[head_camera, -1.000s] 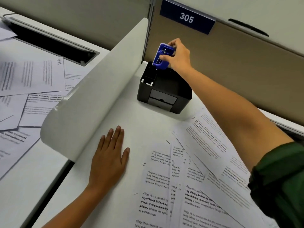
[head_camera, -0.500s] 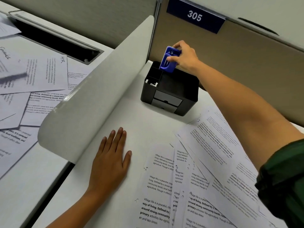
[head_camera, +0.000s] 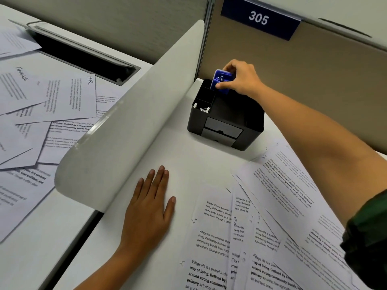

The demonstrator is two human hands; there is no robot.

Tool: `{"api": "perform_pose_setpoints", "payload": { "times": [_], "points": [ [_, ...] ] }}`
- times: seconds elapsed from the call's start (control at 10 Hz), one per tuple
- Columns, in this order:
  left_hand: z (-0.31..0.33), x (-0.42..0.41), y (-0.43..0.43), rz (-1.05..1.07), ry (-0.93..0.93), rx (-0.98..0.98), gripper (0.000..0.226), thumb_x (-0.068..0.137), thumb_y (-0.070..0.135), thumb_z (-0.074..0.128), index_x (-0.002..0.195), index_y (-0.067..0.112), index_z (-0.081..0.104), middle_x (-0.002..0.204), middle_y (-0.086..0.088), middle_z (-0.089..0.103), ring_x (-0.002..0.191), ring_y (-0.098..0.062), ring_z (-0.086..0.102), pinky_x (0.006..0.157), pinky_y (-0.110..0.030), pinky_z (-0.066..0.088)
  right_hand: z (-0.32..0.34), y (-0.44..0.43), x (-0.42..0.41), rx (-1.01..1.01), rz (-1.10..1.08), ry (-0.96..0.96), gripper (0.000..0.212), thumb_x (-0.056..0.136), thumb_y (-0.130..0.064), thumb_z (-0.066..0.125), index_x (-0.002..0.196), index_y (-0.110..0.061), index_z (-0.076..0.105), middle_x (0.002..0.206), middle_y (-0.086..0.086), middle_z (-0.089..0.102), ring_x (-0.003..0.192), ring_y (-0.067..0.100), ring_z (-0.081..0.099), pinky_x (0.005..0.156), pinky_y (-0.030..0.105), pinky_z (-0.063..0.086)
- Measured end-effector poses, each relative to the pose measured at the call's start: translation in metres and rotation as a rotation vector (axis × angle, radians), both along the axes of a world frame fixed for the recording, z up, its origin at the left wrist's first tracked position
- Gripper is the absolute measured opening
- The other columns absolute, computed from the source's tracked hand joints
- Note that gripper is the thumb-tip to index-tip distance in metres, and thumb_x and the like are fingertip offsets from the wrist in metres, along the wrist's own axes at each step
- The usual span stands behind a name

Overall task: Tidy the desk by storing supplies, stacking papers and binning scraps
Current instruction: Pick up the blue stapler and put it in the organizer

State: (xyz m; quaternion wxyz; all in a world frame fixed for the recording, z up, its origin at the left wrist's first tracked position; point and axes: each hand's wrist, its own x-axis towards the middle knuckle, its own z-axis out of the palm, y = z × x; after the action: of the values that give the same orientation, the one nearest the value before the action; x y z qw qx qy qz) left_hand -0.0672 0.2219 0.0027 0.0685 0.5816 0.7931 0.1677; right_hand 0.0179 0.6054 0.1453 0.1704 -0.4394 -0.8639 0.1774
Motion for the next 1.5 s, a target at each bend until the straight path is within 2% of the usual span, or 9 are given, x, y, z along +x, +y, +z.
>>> {"api": "perform_pose_setpoints", "payload": {
  "times": [0.3, 0.5, 0.6, 0.8, 0.9, 1.1, 1.3, 1.4, 1.5],
  "points": [
    [0.0, 0.0, 0.0, 0.003, 0.001, -0.005, 0.062, 0.095, 0.045, 0.023, 0.15, 0.022, 0.004, 0.158, 0.008, 0.003, 0.145, -0.008, -0.002, 0.118, -0.033, 0.009, -0.007, -0.002, 0.001, -0.014, -0.029, 0.002, 0.054, 0.06, -0.04, 0.084, 0.099, -0.01, 0.061, 0.096, 0.002, 0.063, 0.087, 0.014, 0.058, 0.069, 0.018, 0.044],
    [0.0, 0.0, 0.0, 0.001, -0.008, -0.009, 0.062, 0.095, 0.045, 0.023, 0.15, 0.022, 0.005, 0.158, 0.008, 0.004, 0.145, -0.008, -0.001, 0.118, -0.033, 0.009, -0.008, 0.0, 0.003, 0.004, -0.032, -0.017, 0.05, 0.059, -0.035, 0.085, 0.095, -0.007, 0.066, 0.092, 0.004, 0.066, 0.085, 0.015, 0.06, 0.071, 0.022, 0.048],
    [0.001, 0.001, 0.0, 0.004, -0.008, -0.006, 0.062, 0.095, 0.045, 0.021, 0.15, 0.022, 0.004, 0.158, 0.009, 0.003, 0.145, -0.008, -0.002, 0.118, -0.033, 0.008, -0.007, 0.004, -0.004, 0.082, -0.038, -0.095, 0.039, 0.063, -0.024, 0.084, 0.095, -0.005, 0.071, 0.093, 0.011, 0.069, 0.085, 0.019, 0.063, 0.07, 0.022, 0.045],
    [0.002, 0.0, 0.0, 0.003, -0.014, -0.006, 0.062, 0.095, 0.045, 0.02, 0.15, 0.021, 0.006, 0.158, 0.008, 0.005, 0.145, -0.008, -0.001, 0.117, -0.033, 0.009, -0.015, 0.002, -0.01, 0.083, -0.112, -0.05, 0.022, 0.07, -0.014, 0.079, 0.09, -0.01, 0.073, 0.086, 0.01, 0.071, 0.079, 0.017, 0.064, 0.077, 0.031, 0.054],
    [0.002, 0.0, 0.001, 0.002, -0.017, -0.005, 0.062, 0.095, 0.045, 0.021, 0.15, 0.021, 0.006, 0.158, 0.008, 0.005, 0.145, -0.008, -0.001, 0.117, -0.033, 0.008, -0.018, -0.003, -0.009, 0.097, -0.145, -0.052, 0.02, 0.069, -0.018, 0.08, 0.088, -0.014, 0.074, 0.084, 0.007, 0.072, 0.082, 0.017, 0.066, 0.079, 0.035, 0.055],
    [0.001, 0.001, 0.0, 0.006, -0.009, -0.01, 0.062, 0.095, 0.045, 0.021, 0.15, 0.022, 0.005, 0.158, 0.009, 0.004, 0.145, -0.008, -0.001, 0.118, -0.033, 0.008, -0.025, -0.008, 0.002, 0.212, -0.229, -0.032, 0.025, 0.071, -0.029, 0.078, 0.088, -0.012, 0.074, 0.087, 0.011, 0.072, 0.086, 0.024, 0.065, 0.076, 0.032, 0.053],
    [-0.001, 0.001, 0.001, 0.008, -0.005, -0.009, 0.062, 0.095, 0.045, 0.021, 0.15, 0.022, 0.005, 0.158, 0.009, 0.004, 0.145, -0.007, -0.002, 0.118, -0.032, 0.007, -0.024, -0.012, -0.007, 0.3, -0.158, -0.15, 0.019, 0.082, -0.02, 0.069, 0.093, -0.005, 0.072, 0.091, 0.016, 0.069, 0.088, 0.029, 0.064, 0.074, 0.033, 0.051],
    [0.0, 0.001, 0.0, 0.003, -0.008, -0.004, 0.062, 0.095, 0.045, 0.02, 0.15, 0.022, 0.004, 0.158, 0.009, 0.004, 0.145, -0.007, -0.002, 0.118, -0.032, 0.006, -0.028, -0.015, -0.01, 0.373, -0.153, -0.18, 0.011, 0.087, -0.006, 0.059, 0.088, -0.001, 0.069, 0.089, 0.014, 0.068, 0.084, 0.027, 0.064, 0.072, 0.034, 0.054],
    [0.0, 0.001, 0.0, 0.002, -0.008, 0.004, 0.062, 0.094, 0.046, 0.019, 0.15, 0.022, 0.004, 0.158, 0.009, 0.003, 0.145, -0.007, -0.002, 0.118, -0.031, 0.006, -0.03, -0.016, -0.01, 0.371, -0.18, -0.16, 0.016, 0.087, 0.001, 0.054, 0.088, -0.001, 0.069, 0.09, 0.014, 0.067, 0.084, 0.028, 0.063, 0.07, 0.033, 0.052]
  ]
}}
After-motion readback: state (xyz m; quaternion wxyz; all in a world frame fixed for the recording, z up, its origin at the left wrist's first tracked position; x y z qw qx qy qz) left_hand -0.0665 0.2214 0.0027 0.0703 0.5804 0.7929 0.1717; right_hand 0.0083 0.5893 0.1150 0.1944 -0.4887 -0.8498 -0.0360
